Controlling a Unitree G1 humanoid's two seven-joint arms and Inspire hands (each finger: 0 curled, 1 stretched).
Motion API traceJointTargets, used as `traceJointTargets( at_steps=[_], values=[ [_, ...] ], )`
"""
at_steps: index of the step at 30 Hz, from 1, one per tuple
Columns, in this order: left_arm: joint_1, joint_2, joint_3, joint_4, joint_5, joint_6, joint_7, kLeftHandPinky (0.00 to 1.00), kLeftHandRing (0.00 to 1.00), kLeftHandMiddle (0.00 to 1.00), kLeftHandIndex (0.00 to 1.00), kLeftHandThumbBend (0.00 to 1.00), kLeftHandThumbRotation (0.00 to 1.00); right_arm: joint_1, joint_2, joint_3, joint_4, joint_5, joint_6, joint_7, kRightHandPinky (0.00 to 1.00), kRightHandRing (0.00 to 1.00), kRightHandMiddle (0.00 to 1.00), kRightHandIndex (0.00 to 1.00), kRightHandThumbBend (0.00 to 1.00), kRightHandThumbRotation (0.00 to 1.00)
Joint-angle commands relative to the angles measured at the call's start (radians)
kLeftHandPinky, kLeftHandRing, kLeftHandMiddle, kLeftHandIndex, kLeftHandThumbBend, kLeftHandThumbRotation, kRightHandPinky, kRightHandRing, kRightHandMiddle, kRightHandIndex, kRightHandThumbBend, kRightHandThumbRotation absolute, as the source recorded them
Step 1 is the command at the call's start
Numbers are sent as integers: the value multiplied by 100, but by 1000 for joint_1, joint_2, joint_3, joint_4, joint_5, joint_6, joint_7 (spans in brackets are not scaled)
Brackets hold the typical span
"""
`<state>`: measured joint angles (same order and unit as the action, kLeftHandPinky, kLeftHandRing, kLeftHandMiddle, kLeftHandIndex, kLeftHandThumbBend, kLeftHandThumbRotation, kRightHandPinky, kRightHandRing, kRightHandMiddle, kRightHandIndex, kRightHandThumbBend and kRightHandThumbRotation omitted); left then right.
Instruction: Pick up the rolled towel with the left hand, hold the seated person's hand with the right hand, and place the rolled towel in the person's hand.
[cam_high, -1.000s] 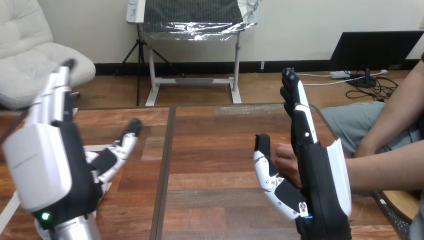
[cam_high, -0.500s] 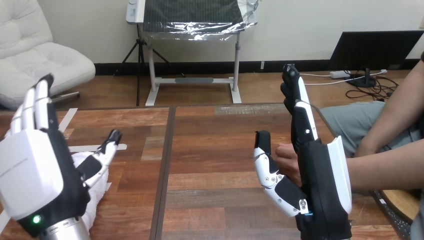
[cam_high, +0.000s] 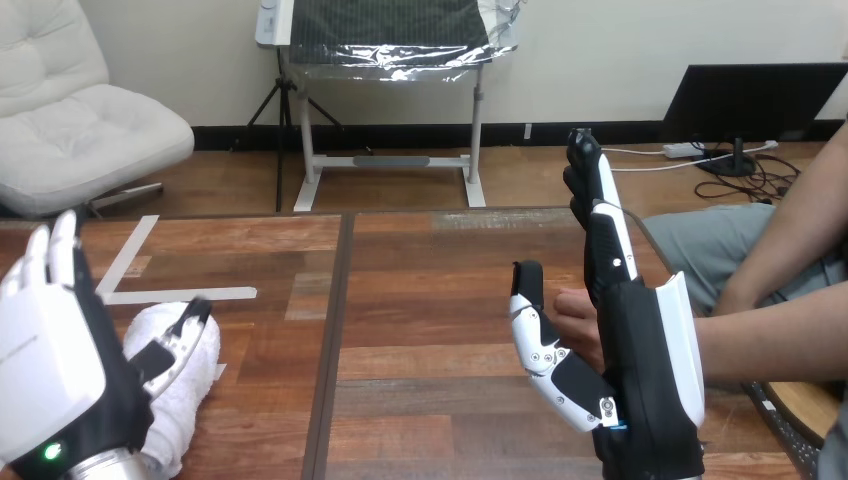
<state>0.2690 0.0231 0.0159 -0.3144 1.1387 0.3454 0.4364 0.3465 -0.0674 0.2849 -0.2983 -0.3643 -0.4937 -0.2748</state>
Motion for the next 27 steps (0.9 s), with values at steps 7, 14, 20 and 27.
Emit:
traceJointTargets(
  at_steps=[7,14,20,27],
  values=[
    [-34,63,-6,53,-15,83,-145,77,83,87,86,87,49,-68,37,-22,0,13,2,10,100,100,100,100,0,0],
    [-60,85,-21,80,-14,156,-270,80,85,88,88,87,56,-74,39,-29,2,11,4,11,100,100,100,100,0,0],
    [-97,98,-33,116,-9,224,-373,83,87,90,90,86,60,-79,36,-36,3,5,0,11,100,100,100,100,0,0],
    [-144,121,-46,185,-20,277,-455,85,89,92,91,87,65,-82,35,-43,2,9,-2,14,100,100,100,100,0,0]
  ],
)
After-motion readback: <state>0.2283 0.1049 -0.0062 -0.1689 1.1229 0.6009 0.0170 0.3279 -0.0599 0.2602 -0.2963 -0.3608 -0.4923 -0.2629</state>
